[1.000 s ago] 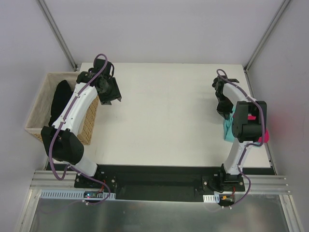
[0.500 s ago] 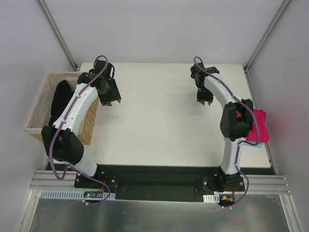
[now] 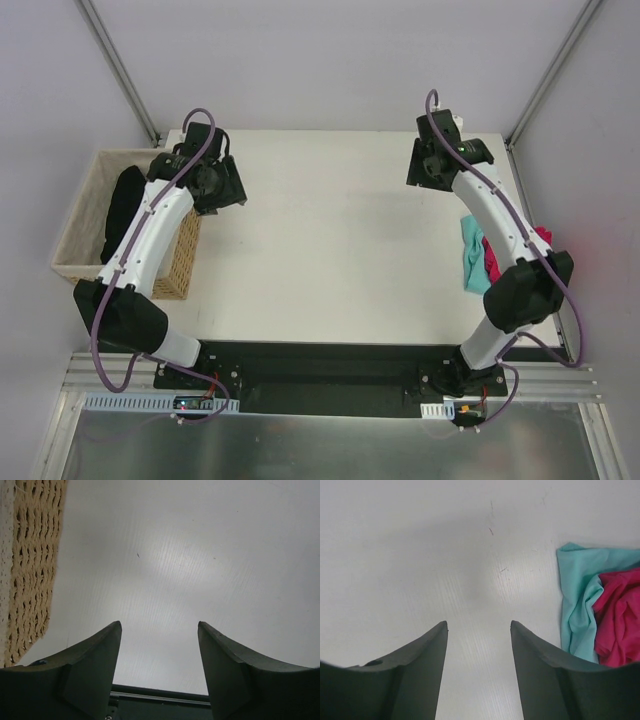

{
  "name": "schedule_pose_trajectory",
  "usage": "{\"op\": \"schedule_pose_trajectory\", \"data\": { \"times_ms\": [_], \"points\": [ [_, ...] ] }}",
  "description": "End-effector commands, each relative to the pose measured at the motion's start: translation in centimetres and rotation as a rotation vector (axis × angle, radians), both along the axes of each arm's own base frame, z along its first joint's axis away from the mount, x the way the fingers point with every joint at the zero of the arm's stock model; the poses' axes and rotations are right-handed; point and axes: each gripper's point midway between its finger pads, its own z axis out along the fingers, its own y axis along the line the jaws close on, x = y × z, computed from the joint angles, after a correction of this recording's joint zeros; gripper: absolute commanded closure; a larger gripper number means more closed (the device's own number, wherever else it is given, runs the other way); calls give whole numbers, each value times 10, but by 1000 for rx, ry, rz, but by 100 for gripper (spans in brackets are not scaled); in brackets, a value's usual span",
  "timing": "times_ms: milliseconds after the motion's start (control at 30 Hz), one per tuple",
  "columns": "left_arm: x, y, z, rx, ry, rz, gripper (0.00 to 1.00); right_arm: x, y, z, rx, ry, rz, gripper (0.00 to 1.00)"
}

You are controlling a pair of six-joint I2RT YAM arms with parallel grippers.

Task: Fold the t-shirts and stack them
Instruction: Put the neatly folded tshirt into the corner of the board with both arms

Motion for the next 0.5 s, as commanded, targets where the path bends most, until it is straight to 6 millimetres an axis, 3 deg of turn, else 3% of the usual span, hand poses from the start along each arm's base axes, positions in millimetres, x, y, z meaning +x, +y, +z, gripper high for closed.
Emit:
{"op": "schedule_pose_trajectory", "data": {
  "times_ms": [0, 33, 200, 333, 467],
  "points": [
    [0, 18, 40, 57, -131, 12, 34, 4, 18, 45, 63, -161, 124, 40],
    [0, 20, 43, 64, -141, 11, 29, 3, 18, 48, 59, -169, 134, 39],
    [1, 25, 52, 103, -166, -5, 27, 0, 23, 59, 65, -177, 170, 34],
    [-1, 29, 62, 119, -192, -1, 26, -5, 27, 59, 53, -146, 217, 13],
    [-3, 38, 75, 149, -232, 24, 11, -10, 28, 60, 50, -131, 250, 5]
  ]
}}
